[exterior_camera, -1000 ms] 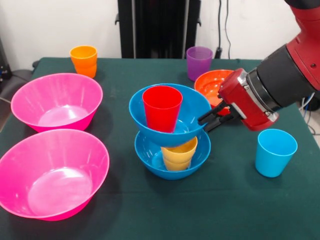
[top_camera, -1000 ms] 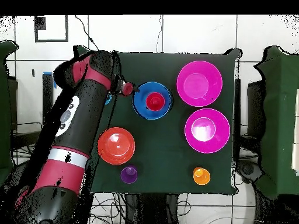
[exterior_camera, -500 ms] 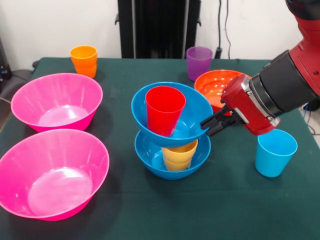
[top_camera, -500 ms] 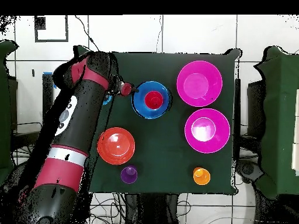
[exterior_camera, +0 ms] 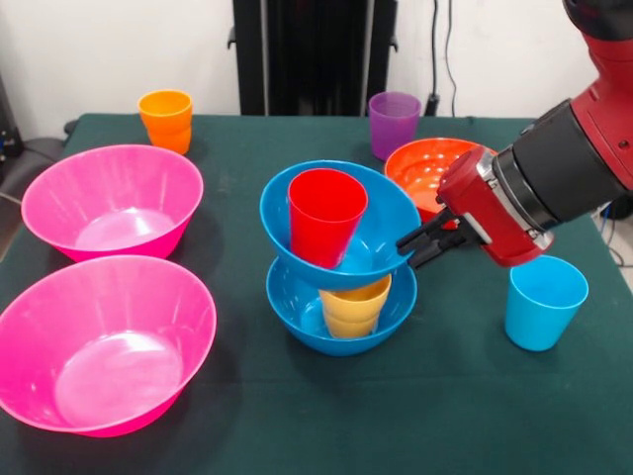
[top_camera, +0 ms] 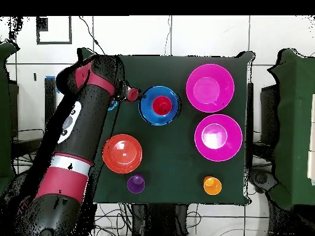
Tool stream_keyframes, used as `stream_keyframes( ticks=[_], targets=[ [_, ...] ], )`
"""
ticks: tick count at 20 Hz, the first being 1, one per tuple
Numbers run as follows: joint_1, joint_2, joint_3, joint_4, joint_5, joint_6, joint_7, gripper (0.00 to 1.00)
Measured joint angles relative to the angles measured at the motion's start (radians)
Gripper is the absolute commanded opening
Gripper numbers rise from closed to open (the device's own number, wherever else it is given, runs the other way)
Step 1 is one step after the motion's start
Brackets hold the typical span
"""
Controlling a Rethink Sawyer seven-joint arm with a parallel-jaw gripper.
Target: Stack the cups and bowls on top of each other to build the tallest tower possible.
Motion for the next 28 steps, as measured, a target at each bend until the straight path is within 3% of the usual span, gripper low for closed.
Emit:
stream_keyframes(
  ticks=[28],
  targets=[
    [-0.002, -0.026, 0.012, 0.002, 0.088, 0.012, 0.0, 0.0]
  ],
)
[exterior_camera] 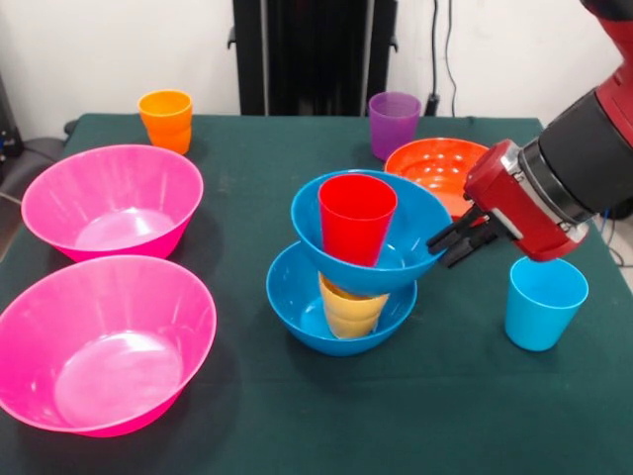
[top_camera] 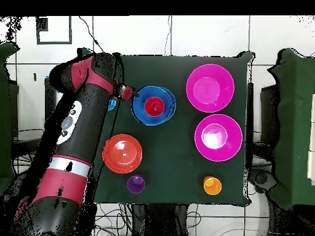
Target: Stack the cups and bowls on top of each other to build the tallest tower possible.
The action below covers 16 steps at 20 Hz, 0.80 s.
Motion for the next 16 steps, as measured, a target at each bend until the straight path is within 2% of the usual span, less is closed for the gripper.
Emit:
stream_keyframes(
  ticks=[16],
  targets=[
    [-0.015, -0.044, 0.047, 0.003, 0.02, 0.0, 0.0, 0.0]
  ],
)
